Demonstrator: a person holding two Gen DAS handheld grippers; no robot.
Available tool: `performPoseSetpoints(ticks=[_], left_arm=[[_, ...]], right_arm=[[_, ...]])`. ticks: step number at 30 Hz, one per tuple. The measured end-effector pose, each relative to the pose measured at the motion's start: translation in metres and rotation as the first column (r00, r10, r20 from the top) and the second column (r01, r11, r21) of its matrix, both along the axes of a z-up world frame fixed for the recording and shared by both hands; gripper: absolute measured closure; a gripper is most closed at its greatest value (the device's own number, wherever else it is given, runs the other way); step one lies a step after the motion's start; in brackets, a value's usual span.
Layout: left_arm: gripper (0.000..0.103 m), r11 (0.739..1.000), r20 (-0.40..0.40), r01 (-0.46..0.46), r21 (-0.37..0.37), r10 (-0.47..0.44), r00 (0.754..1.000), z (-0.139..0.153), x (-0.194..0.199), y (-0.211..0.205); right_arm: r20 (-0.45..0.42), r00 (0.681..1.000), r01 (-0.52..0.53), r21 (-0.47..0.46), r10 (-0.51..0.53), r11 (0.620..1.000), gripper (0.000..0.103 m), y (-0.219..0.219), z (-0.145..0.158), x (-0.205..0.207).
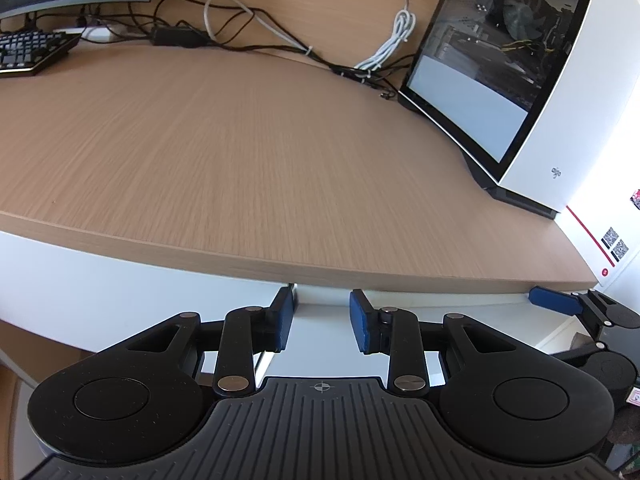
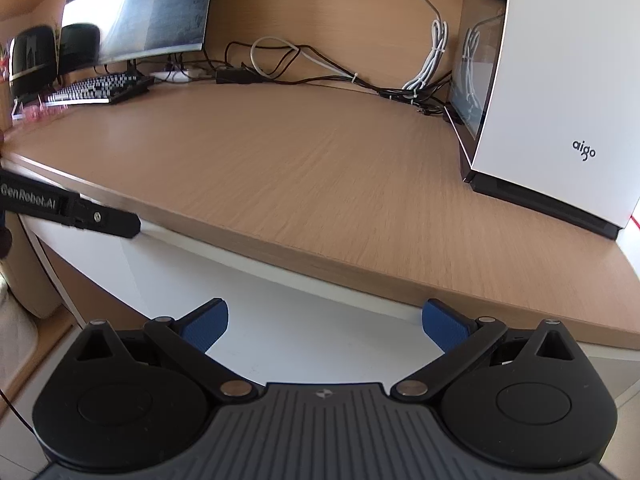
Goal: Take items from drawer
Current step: 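Move both tools toward the white drawer under the desktop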
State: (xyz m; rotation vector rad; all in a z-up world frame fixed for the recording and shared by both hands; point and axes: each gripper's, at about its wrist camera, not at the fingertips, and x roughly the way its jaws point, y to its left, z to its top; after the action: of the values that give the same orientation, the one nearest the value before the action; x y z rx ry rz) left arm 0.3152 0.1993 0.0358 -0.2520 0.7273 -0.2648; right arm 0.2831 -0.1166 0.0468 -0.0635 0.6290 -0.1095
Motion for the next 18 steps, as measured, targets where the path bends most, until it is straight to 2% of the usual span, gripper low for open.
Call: performPoseSetpoints(ticks=[5,11,14,18], left_arm=[[0.070,1.000,0.001,0.004,0.008,-0.004,1.000,0.0006,-0.0006,-0.0011],[0.070,1.000,0.004,0.004,0.015,-0.004,1.000,0.0002,-0.0037,-0.0020],[0.070,1.000,0.005,0.009,0.018,-0.009,1.000,0.0005,-0.0047,-0.0018],[0.070,1.000,0.004,0.010,0.019,-0.010,1.000,0.0008,-0.0053,-0.0019]], right_arm=[[-0.006,1.000,-0.013,-0.057,0.013,0.998,0.000,0.0062,-0.0057,-0.0001],[-0.019,1.000,-0.020,-0.028,0.020,0.999,0.000,0.0083,-0.0030,-0.0017],[-0.009,1.000,-0.023,0.022,0.023,0.999,0.000,0.0050,0.0024,-0.0041],[-0.008,1.000,0.019,-0.010,-0.019,1.000,0.000,-0.0005,0.0011,0.0001]])
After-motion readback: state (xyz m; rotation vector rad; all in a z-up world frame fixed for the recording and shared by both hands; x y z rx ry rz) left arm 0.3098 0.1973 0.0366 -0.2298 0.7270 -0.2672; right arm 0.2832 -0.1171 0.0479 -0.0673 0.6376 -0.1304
